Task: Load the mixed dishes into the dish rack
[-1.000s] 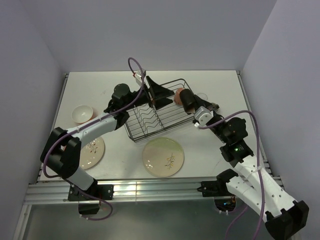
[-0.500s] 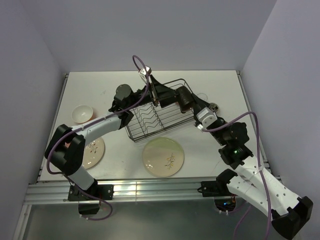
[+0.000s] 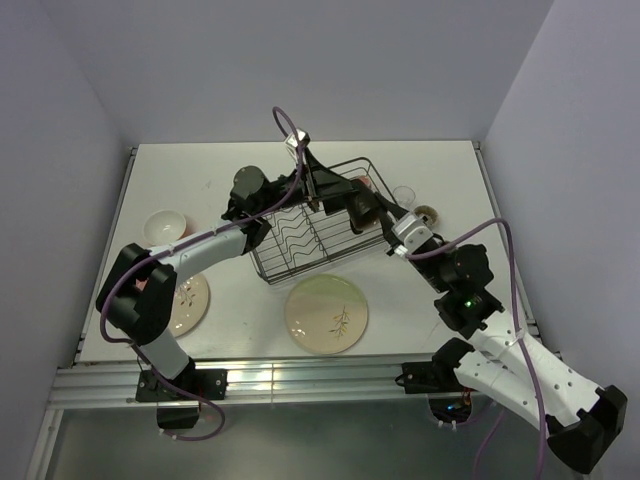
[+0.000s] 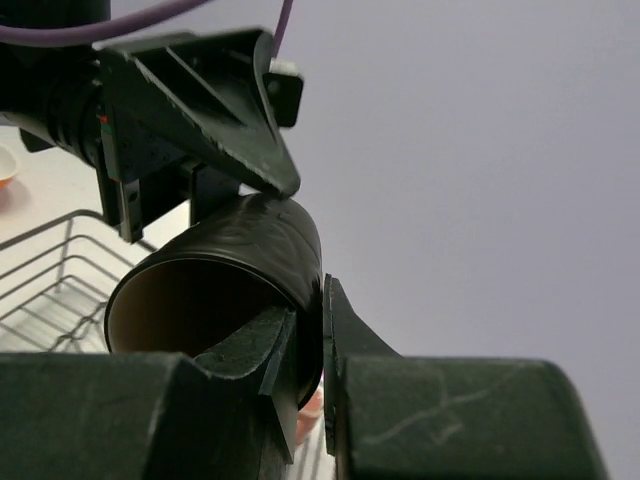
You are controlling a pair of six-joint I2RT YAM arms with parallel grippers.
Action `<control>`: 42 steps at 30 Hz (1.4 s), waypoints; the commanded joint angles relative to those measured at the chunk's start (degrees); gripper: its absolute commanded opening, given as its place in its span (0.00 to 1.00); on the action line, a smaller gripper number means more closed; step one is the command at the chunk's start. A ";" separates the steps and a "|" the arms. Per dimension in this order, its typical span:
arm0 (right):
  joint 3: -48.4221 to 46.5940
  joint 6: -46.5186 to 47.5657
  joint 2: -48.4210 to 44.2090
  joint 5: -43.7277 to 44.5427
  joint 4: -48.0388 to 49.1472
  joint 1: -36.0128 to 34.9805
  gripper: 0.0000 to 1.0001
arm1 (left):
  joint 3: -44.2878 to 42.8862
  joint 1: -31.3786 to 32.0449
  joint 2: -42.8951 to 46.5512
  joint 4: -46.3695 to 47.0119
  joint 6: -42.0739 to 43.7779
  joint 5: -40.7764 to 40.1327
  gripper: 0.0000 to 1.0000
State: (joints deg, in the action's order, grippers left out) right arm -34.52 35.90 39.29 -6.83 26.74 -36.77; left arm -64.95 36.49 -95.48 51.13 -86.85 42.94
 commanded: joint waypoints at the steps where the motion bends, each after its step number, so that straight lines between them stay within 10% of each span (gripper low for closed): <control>1: -3.88 -6.61 0.79 1.81 2.53 -0.49 0.00 | -0.97 0.42 0.47 7.13 -1.30 3.11 0.94; 13: -5.12 -12.08 2.46 2.70 2.62 -0.32 0.00 | -0.71 0.42 0.30 9.25 -3.59 6.19 0.88; 26: -3.36 -13.93 0.79 1.46 0.42 -0.40 0.00 | -1.32 0.16 -0.49 13.28 -6.75 6.37 0.47; 33: -1.78 -15.42 0.97 2.87 -0.90 -0.32 0.33 | -0.36 -1.16 -1.37 22.16 -13.52 6.19 0.01; 42: -0.72 -16.56 1.14 2.70 -0.99 0.30 0.67 | 0.88 -3.97 1.26 15.95 -9.49 6.81 0.00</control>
State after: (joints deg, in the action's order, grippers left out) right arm -35.48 20.36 40.80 -4.97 24.91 -36.82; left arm -63.92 33.61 -97.89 65.19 -98.13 49.52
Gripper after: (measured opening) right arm 0.643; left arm 0.666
